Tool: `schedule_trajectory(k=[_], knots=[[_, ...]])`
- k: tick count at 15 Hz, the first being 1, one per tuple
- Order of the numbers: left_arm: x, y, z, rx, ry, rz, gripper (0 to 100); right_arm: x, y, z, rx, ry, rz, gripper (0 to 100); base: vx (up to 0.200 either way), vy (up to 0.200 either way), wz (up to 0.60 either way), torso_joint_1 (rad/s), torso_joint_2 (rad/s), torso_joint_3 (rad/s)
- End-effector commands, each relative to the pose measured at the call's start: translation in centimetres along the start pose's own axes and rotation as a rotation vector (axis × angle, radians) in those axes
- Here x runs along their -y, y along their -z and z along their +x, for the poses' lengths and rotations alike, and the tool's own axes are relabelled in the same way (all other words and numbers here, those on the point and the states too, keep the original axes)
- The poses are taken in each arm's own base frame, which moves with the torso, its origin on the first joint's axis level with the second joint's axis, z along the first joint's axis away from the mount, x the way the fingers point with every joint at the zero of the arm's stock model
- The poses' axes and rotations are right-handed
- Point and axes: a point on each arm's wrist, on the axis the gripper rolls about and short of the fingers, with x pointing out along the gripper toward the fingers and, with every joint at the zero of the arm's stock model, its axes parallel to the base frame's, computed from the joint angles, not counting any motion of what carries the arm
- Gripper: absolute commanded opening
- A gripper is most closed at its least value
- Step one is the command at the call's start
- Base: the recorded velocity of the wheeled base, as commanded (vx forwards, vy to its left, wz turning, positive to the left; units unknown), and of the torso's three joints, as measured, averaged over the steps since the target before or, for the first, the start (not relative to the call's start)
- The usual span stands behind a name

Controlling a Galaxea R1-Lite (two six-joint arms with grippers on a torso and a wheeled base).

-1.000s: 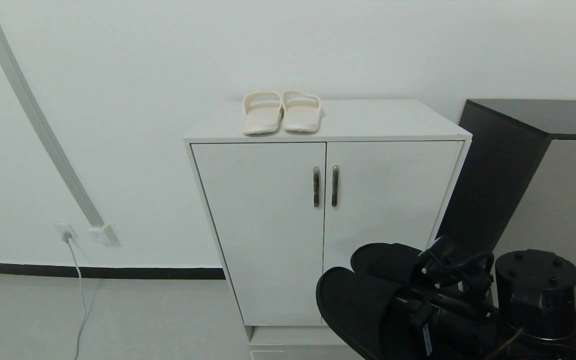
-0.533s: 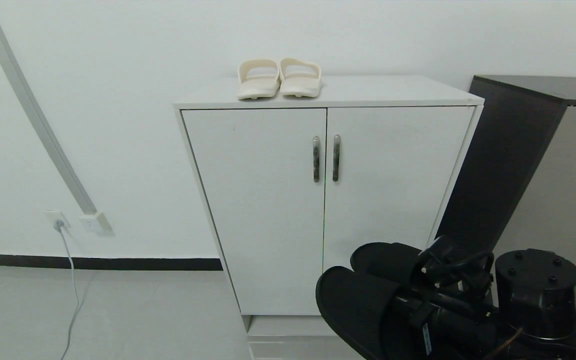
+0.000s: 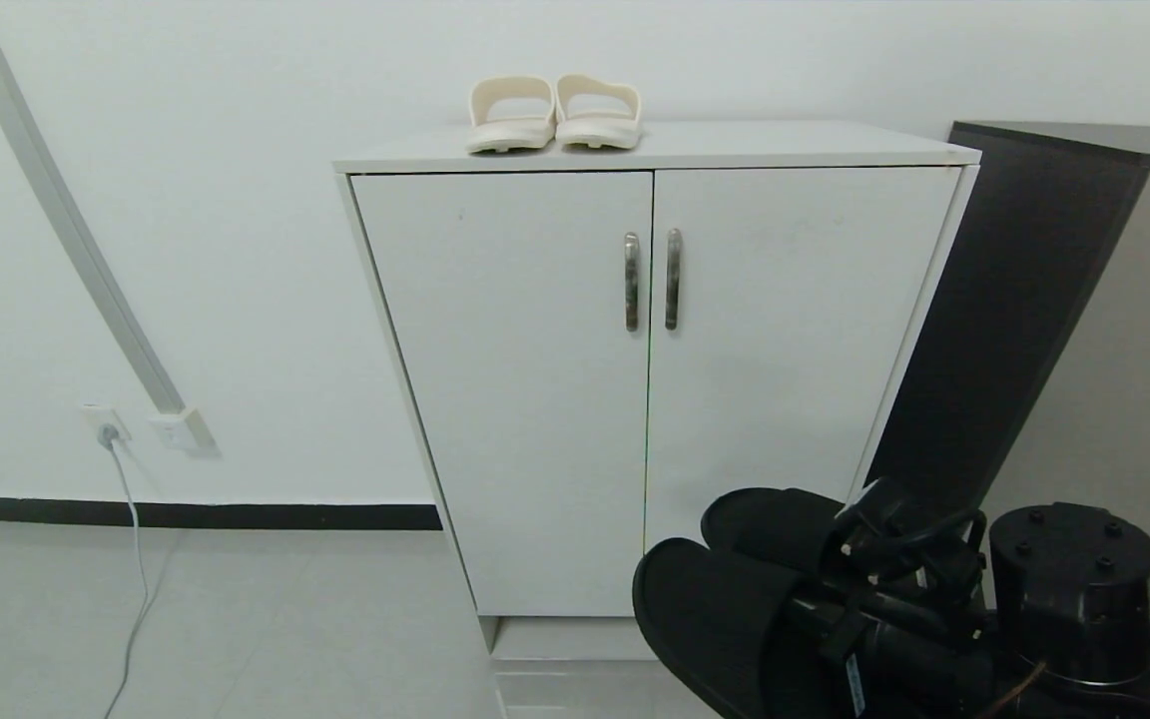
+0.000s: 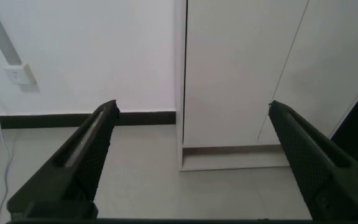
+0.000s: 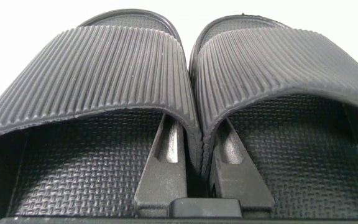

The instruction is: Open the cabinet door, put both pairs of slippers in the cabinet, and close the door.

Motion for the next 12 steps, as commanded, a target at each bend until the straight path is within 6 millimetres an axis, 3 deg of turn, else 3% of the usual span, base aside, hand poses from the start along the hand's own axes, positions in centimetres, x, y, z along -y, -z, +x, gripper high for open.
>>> schedule_trajectory(k=[1, 4, 6, 7, 8, 12], knots=[[0.0, 0.0, 0.0, 0.001, 0.0, -0.001, 100, 0.0, 0.1, -0.1, -0.004, -0.005, -0.002, 0, 0.0, 0.0, 0.0, -0.002, 0.1, 0.105], [0.0, -0.4, -0.1, 0.009, -0.001, 0.001, 100, 0.0, 0.1, -0.1, -0.004, -0.001, -0.002, 0, 0.0, 0.0, 0.0, 0.002, 0.03, 0.014], [0.0, -5.3, 0.2, 0.017, 0.015, -0.071, 100, 0.0, 0.3, 0.1, -0.011, -0.005, -0.001, 0, 0.0, 0.0, 0.0, 0.0, 0.0, 0.0], [0.0, -5.8, 0.8, -0.02, 0.016, -0.064, 100, 0.0, 0.4, 0.3, -0.019, -0.005, -0.003, 0, 0.0, 0.0, 0.0, 0.0, 0.0, 0.0], [0.1, -5.7, 1.6, -0.089, 0.047, -0.019, 100, -0.1, 0.5, 0.6, -0.025, -0.002, -0.002, 0, 0.0, 0.0, 0.0, 0.0, 0.0, 0.0], [0.1, -5.1, 1.8, -0.107, 0.056, -0.009, 100, -0.1, 0.4, 0.6, -0.013, -0.005, -0.003, 0, 0.0, 0.0, 0.0, 0.0, 0.0, 0.0]])
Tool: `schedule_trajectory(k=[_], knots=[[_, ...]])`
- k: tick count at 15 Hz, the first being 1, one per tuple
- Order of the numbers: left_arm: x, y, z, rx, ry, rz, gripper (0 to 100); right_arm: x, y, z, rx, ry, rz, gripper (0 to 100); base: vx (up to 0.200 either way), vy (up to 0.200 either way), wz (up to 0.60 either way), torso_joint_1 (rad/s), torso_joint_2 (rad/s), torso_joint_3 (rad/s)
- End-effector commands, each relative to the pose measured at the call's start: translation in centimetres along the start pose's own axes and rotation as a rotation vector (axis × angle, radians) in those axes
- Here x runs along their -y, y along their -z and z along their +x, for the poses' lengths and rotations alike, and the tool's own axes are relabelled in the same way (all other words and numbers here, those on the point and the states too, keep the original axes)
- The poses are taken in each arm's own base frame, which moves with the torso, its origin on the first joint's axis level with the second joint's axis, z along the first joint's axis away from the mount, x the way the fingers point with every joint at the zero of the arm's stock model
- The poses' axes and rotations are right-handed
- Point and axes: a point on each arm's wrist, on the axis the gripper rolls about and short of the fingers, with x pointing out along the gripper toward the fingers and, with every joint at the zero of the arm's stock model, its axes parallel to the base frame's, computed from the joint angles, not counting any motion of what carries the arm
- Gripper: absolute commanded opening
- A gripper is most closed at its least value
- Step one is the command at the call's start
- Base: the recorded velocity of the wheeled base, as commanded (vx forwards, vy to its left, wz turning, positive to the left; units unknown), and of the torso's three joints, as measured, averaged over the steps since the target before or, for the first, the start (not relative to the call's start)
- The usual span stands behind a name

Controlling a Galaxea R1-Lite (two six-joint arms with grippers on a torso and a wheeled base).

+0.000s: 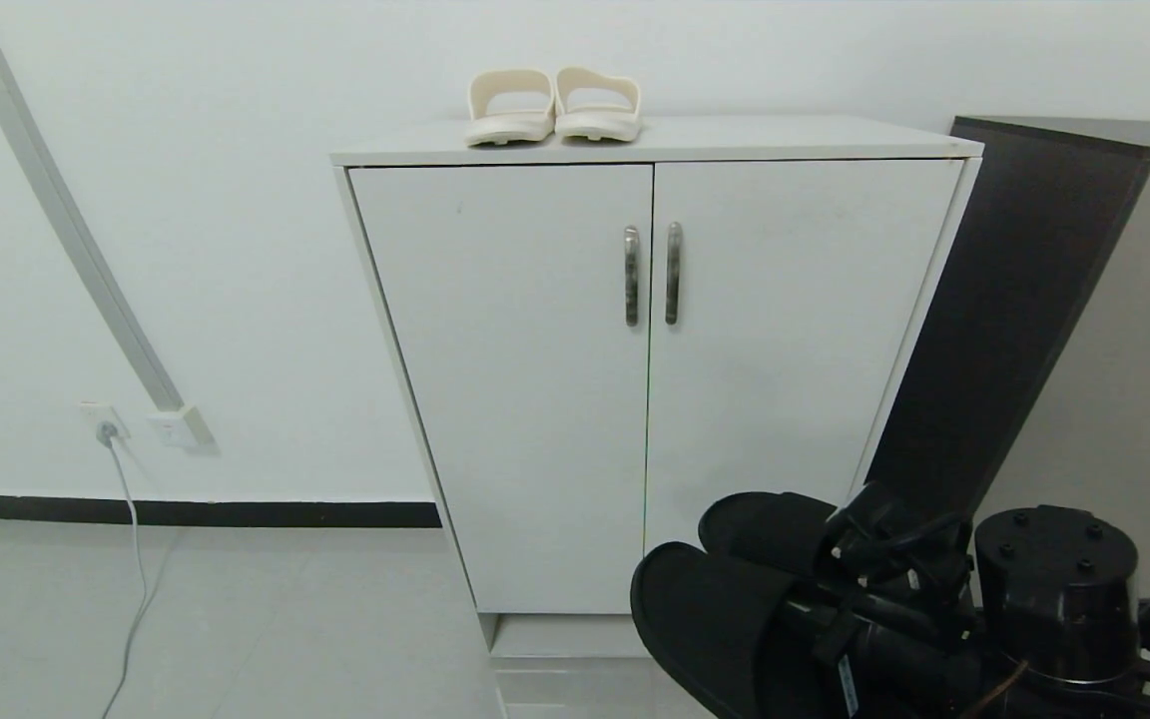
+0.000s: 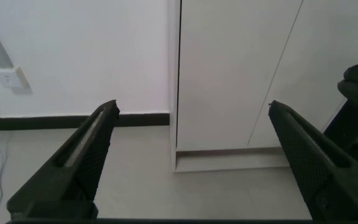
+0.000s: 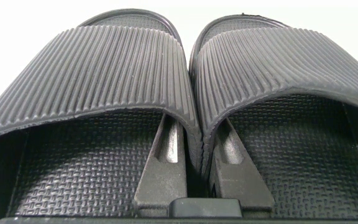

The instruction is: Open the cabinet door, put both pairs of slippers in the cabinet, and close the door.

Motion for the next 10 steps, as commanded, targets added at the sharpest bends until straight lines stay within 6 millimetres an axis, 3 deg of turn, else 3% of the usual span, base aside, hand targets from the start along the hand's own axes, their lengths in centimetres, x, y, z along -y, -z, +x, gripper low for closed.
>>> schedule_trajectory(k=[1, 3, 10], knots=[[-0.03, 0.1, 0.48, -0.041, -0.001, -0.003, 100, -0.05, 0.09, 0.11, -0.005, -0.002, -0.002, 0, 0.0, 0.0, 0.0, 0.0, 0.0, 0.0], [-0.03, 0.17, 0.39, -0.037, -0.003, -0.003, 100, -0.04, 0.07, -0.01, -0.001, -0.001, -0.001, 0, 0.1, 0.0, 0.0, -0.001, 0.0, 0.001], [0.02, 0.18, -0.23, 0.015, 0.003, 0.005, 100, -0.11, 0.14, -0.07, -0.004, -0.003, -0.003, 0, 0.0, 0.0, 0.0, 0.0, 0.0, 0.0]])
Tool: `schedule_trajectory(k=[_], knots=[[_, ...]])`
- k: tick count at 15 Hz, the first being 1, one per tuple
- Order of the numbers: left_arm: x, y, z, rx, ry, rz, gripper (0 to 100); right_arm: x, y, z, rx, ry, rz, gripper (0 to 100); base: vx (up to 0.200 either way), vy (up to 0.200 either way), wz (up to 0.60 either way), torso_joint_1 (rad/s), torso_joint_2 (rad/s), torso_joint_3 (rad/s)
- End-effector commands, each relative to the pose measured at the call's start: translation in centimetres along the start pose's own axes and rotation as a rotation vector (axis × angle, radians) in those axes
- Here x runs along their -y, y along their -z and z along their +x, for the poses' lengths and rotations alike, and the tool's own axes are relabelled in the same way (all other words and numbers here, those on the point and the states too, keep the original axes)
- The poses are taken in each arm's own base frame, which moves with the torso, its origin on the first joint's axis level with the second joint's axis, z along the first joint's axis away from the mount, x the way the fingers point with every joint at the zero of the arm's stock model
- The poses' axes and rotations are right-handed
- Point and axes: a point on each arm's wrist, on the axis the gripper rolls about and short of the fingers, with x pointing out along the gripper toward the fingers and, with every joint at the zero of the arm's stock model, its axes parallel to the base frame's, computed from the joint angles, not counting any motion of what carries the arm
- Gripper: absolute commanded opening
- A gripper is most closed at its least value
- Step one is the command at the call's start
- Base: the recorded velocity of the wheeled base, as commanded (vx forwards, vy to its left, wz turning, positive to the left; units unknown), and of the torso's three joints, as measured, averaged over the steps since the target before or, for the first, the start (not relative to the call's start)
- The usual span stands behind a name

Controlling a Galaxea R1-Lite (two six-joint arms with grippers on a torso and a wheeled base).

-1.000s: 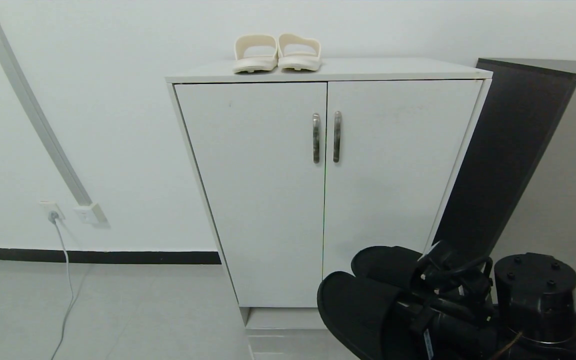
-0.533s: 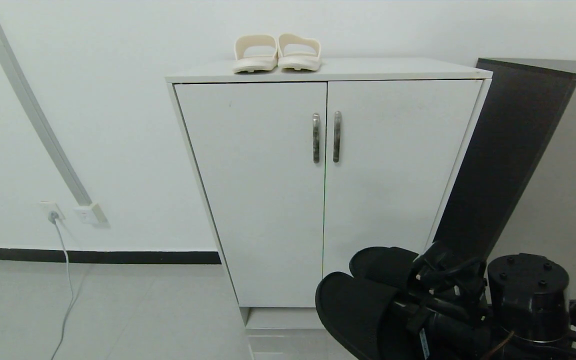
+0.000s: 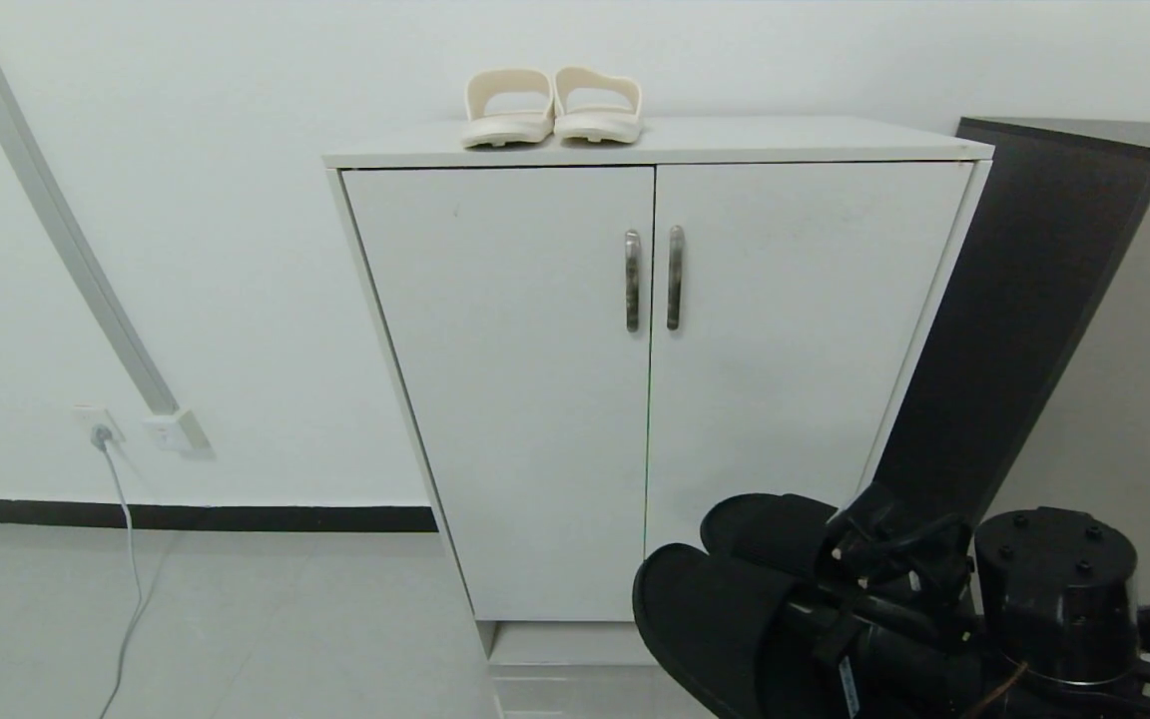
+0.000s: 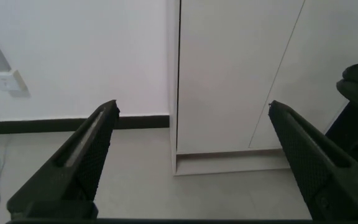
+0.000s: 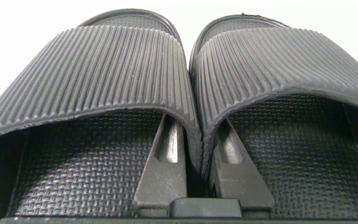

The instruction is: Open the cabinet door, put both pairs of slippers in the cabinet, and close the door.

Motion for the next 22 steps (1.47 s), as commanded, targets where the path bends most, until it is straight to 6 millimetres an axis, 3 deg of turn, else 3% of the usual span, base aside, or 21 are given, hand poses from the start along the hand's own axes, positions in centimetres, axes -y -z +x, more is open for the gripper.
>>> schedule_trajectory(k=[1, 5, 10, 13, 15, 16, 20, 21, 22], knots=[[0.0, 0.2, -0.1, 0.0, 0.0, -0.001, 100, -0.1, 0.0, -0.1, -0.001, -0.005, -0.002, 0, 0.0, 0.0, 0.0, 0.0, 0.0, 0.0], [0.0, 0.2, -0.1, -0.015, 0.008, -0.002, 100, -0.2, 0.1, -0.1, -0.004, -0.006, -0.003, 0, 0.1, 0.0, 0.0, 0.002, 0.0, -0.001], [0.5, -5.8, 2.0, -0.048, 0.285, -0.029, 100, -0.4, 0.2, -0.2, -0.005, -0.019, -0.007, 0, 0.0, 0.0, 0.0, 0.0, 0.0, 0.0], [0.7, -9.4, 5.9, -0.124, 0.497, -0.074, 100, -0.4, 0.0, -0.3, 0.003, -0.019, -0.005, 0, 0.0, 0.0, 0.0, 0.0, 0.0, 0.0], [0.6, -10.3, 8.3, -0.108, 0.514, -0.069, 100, -0.4, 0.0, -0.3, 0.005, -0.021, -0.003, 0, 0.0, 0.0, 0.0, 0.0, 0.0, 0.0], [1.0, -11.1, 10.4, -0.075, 0.584, -0.067, 100, -0.4, 0.1, -0.3, 0.0, -0.022, -0.004, 0, 0.0, 0.0, 0.0, 0.0, 0.0, 0.0], [3.4, -13.9, 18.0, -0.086, 0.737, -0.164, 100, -0.4, 0.0, -0.4, 0.004, -0.019, 0.001, 0, 0.0, 0.0, 0.0, 0.0, 0.0, 0.0], [4.1, -14.1, 18.9, -0.084, 0.765, -0.163, 100, -0.4, 0.1, -0.4, 0.003, -0.021, 0.003, 0, 0.0, 0.0, 0.0, 0.0, 0.0, 0.0], [5.6, -14.7, 20.7, -0.099, 0.822, -0.192, 100, -0.4, 0.1, -0.4, 0.001, -0.021, 0.003, 0, 0.0, 0.0, 0.0, 0.0, 0.0, 0.0]])
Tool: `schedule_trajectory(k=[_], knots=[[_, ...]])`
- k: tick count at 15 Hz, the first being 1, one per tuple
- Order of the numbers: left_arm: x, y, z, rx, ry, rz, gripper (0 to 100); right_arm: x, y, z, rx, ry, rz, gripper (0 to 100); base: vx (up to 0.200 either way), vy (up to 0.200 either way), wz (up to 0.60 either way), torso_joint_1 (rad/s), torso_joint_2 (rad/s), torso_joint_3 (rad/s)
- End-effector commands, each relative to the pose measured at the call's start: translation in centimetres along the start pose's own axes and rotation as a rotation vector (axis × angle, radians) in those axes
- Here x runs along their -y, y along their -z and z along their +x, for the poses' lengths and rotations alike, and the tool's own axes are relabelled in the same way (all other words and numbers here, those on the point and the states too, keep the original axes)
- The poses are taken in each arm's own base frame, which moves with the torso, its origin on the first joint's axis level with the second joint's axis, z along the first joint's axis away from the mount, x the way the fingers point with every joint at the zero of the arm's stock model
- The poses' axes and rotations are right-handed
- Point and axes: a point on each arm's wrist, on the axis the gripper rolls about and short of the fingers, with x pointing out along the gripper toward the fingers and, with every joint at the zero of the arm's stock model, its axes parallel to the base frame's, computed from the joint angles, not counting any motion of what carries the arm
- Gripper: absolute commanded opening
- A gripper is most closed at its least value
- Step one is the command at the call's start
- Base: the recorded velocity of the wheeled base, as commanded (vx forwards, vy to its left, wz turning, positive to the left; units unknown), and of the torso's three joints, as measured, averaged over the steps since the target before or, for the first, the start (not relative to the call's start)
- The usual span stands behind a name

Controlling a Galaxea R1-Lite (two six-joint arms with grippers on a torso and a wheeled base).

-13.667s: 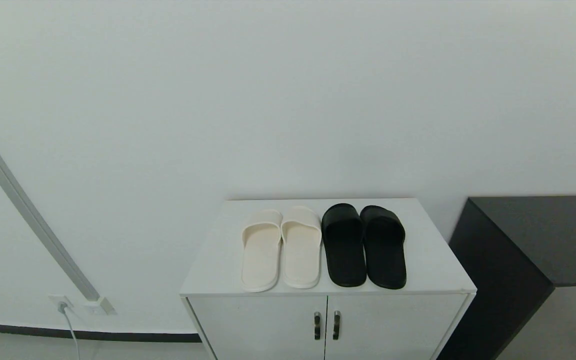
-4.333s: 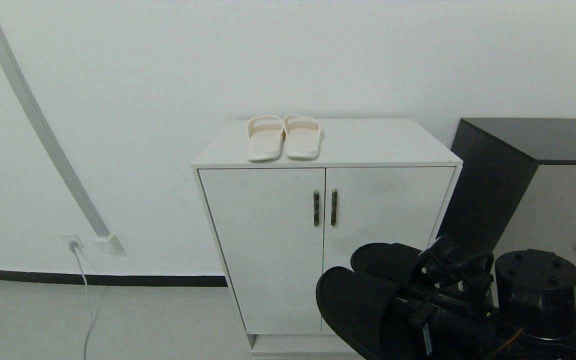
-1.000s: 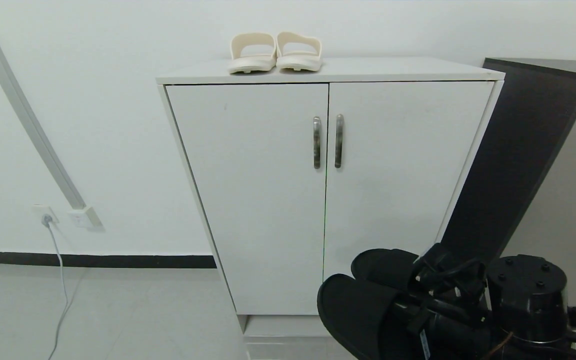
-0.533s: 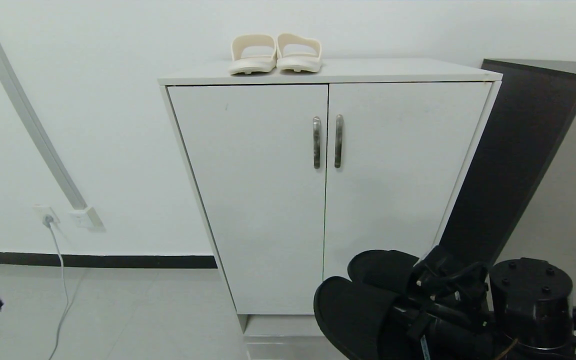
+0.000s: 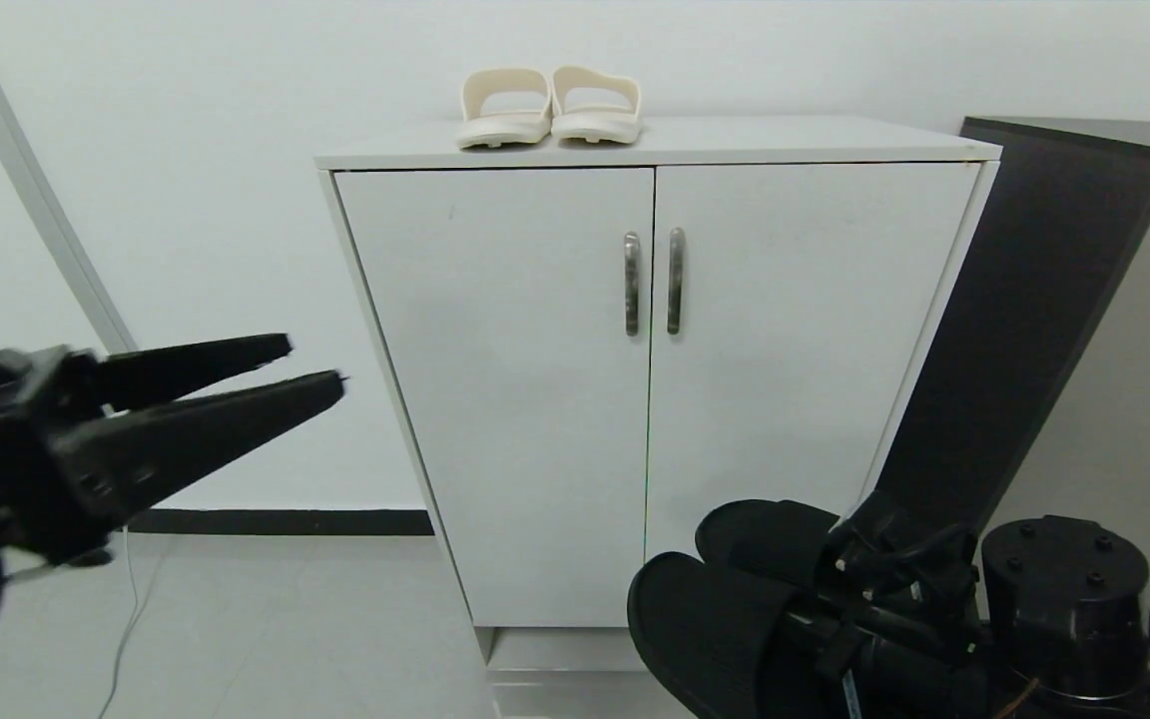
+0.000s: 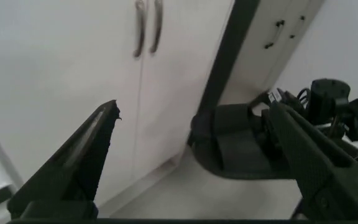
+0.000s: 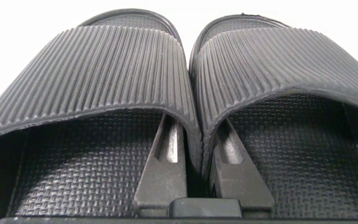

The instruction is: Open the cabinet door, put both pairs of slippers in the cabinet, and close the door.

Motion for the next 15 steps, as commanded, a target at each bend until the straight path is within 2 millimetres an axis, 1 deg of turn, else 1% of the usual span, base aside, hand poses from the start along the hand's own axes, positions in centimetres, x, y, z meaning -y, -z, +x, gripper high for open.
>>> schedule_trajectory(k=[1, 4, 7, 9, 12, 15], knots=[[-1.2, -0.3, 6.8, -0.07, 0.122, -0.094, 100, 0.0, 0.0, 0.0, 0.001, -0.001, -0.001, 0, 0.0, 0.0, 0.0, 0.0, 0.0, 0.0], [-0.7, -1.1, 11.0, -0.086, 0.206, -0.105, 100, 0.0, 0.0, 0.0, 0.001, 0.001, -0.001, 0, 0.0, 0.0, 0.0, 0.0, 0.0, 0.0], [0.1, -1.4, 15.8, -0.098, 0.286, -0.115, 100, 0.0, 0.0, 0.0, -0.002, 0.001, -0.002, 0, 0.0, 0.0, 0.0, 0.0, 0.0, 0.0], [0.3, -1.3, 18.6, -0.104, 0.312, -0.129, 100, 0.0, 0.0, 0.0, -0.002, 0.001, -0.002, 0, 0.0, 0.0, 0.0, 0.0, 0.0, 0.0], [-0.6, -1.1, 21.8, -0.101, 0.308, -0.132, 100, 0.0, 0.1, 0.1, -0.007, 0.001, -0.004, 0, 0.0, 0.0, 0.0, 0.0, 0.0, 0.0], [-1.3, -0.9, 23.8, -0.091, 0.273, -0.163, 100, -0.1, 0.1, 0.2, -0.008, -0.002, -0.005, 0, 0.0, 0.0, 0.0, 0.0, 0.0, 0.0]])
